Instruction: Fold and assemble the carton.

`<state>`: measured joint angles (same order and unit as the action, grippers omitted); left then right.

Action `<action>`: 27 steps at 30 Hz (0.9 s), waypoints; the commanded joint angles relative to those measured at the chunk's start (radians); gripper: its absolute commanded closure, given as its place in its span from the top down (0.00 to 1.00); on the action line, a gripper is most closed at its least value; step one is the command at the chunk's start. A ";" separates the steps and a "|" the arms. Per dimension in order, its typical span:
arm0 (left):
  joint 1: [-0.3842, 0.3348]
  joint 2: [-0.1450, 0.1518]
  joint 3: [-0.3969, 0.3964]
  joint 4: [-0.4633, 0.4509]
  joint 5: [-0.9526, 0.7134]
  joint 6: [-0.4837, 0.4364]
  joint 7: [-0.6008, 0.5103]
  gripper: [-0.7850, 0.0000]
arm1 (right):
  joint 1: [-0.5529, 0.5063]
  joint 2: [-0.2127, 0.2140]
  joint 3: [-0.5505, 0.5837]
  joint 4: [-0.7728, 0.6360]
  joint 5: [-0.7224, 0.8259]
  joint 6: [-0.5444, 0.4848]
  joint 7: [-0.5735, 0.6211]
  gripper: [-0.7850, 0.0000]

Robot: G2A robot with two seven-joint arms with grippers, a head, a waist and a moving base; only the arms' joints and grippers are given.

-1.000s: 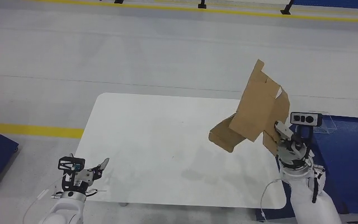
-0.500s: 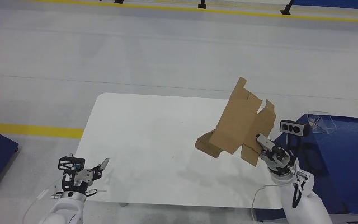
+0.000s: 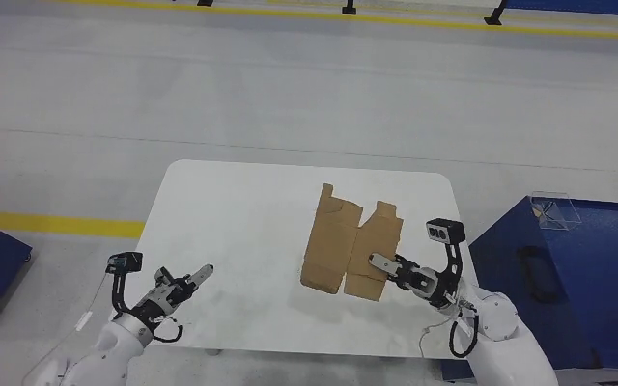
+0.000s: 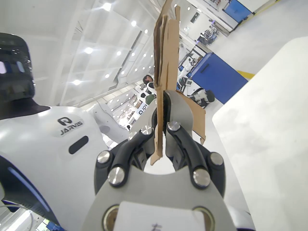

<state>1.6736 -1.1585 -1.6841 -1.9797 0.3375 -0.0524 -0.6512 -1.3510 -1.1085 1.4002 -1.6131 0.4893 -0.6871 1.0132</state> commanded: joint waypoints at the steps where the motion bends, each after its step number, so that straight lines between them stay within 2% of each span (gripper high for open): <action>1: -0.031 0.003 -0.007 0.003 -0.240 0.053 -0.162 1.00 | 0.016 -0.005 -0.047 0.022 -0.017 0.014 0.008 0.00; 5: -0.081 0.008 0.018 0.023 -0.408 0.085 -0.329 1.00 | 0.051 -0.013 -0.138 0.064 0.014 0.069 0.073 0.00; 8: -0.096 0.009 0.049 0.026 -0.420 0.091 -0.336 1.00 | 0.082 -0.017 -0.189 0.091 0.031 0.127 0.131 0.00; 11: -0.095 0.010 0.093 0.013 -0.421 0.059 -0.358 1.00 | 0.112 -0.021 -0.227 0.122 0.034 0.169 0.164 0.00; 14: -0.092 0.014 0.114 0.004 -0.463 0.025 -0.433 1.00 | 0.136 -0.027 -0.259 0.154 0.060 0.192 0.186 0.00; 18: -0.087 0.019 0.126 -0.008 -0.473 -0.021 -0.463 1.00 | 0.168 -0.034 -0.291 0.187 0.085 0.188 0.227 0.00; 19: -0.083 0.020 0.129 -0.012 -0.477 -0.033 -0.464 0.95 | 0.173 -0.035 -0.300 0.191 0.095 0.188 0.240 0.00; 20: -0.080 0.021 0.131 -0.015 -0.481 -0.041 -0.463 0.85 | 0.178 -0.036 -0.307 0.193 0.103 0.187 0.258 0.00; 23: -0.075 0.023 0.140 -0.028 -0.469 -0.054 -0.446 0.71 | 0.191 -0.039 -0.329 0.202 0.091 0.176 0.295 0.00; 25: -0.073 0.025 0.148 -0.034 -0.463 -0.057 -0.437 0.50 | 0.197 -0.040 -0.337 0.201 0.093 0.174 0.294 0.00; 27: -0.073 0.026 0.154 -0.037 -0.459 -0.058 -0.427 0.40 | 0.203 -0.040 -0.339 0.204 0.096 0.173 0.293 0.00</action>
<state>1.6009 -1.1330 -1.5329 -2.0158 -0.1222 -0.1097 -1.0826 -1.1504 -1.1487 1.0609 -1.4101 0.5828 -0.5135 1.3074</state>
